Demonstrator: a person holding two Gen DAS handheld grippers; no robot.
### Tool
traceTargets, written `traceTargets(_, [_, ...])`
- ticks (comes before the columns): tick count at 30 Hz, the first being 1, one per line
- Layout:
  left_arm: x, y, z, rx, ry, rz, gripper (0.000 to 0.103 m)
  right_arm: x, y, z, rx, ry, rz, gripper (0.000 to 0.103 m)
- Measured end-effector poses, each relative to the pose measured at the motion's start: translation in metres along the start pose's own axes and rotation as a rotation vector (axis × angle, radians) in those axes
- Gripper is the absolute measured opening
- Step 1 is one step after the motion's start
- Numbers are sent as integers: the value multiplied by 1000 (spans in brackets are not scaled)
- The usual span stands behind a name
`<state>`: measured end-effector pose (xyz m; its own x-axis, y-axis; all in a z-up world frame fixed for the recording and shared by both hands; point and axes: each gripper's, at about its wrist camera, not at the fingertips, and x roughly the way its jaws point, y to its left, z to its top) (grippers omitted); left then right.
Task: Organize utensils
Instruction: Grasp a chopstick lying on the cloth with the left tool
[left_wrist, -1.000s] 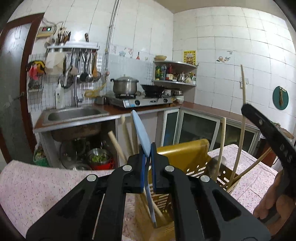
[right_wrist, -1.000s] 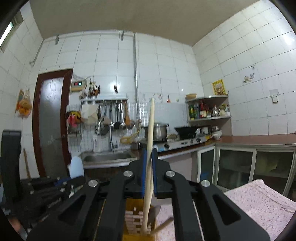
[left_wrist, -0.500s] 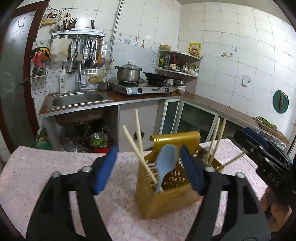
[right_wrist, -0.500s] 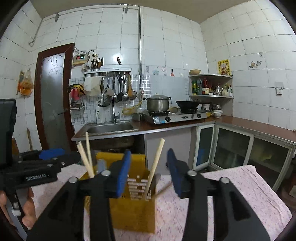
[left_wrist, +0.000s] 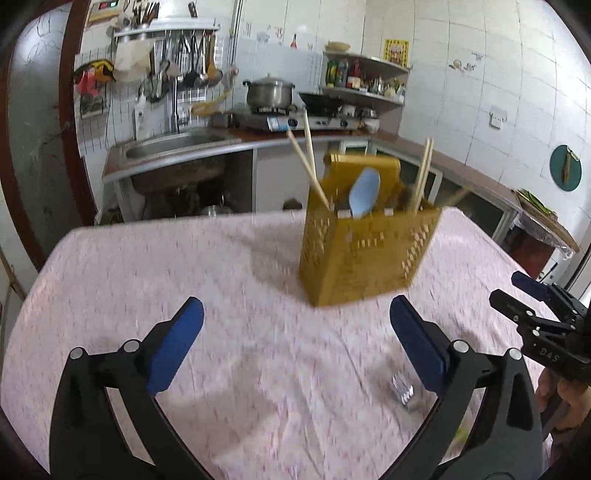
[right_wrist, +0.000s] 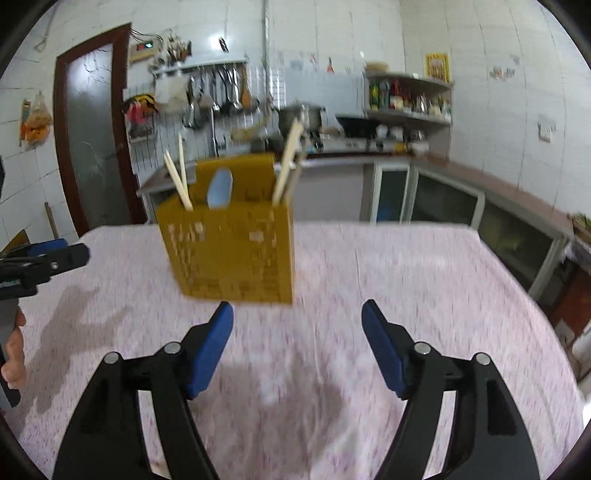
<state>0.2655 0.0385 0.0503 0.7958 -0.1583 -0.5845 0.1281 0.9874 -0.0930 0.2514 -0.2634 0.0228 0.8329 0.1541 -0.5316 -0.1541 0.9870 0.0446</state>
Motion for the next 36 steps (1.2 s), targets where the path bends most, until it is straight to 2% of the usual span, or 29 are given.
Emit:
traceTargets(6, [-5, 4, -33, -26, 58, -8, 98, -1, -5, -34, 30, 76, -8, 71])
traceTargets(14, [-9, 9, -68, -39, 112, -22, 98, 1, -8, -55, 70, 111, -33, 71])
traceTargets(18, [-15, -2, -77, 8, 118, -51, 98, 2, -16, -54, 86, 119, -53, 71])
traceTargets(23, [-17, -28, -93, 100, 163, -185, 97, 3, -31, -55, 134, 141, -75, 71])
traceTargets(26, [-10, -48, -103, 184, 196, -228, 97, 3, -37, -55, 153, 144, -93, 71])
traceTargets(30, [1, -65, -112, 238, 242, -252, 91, 2, -44, -53, 163, 145, -117, 71])
traceTargets(36, [6, -79, -120, 302, 263, -263, 84, 2, -49, -47, 164, 143, -132, 71])
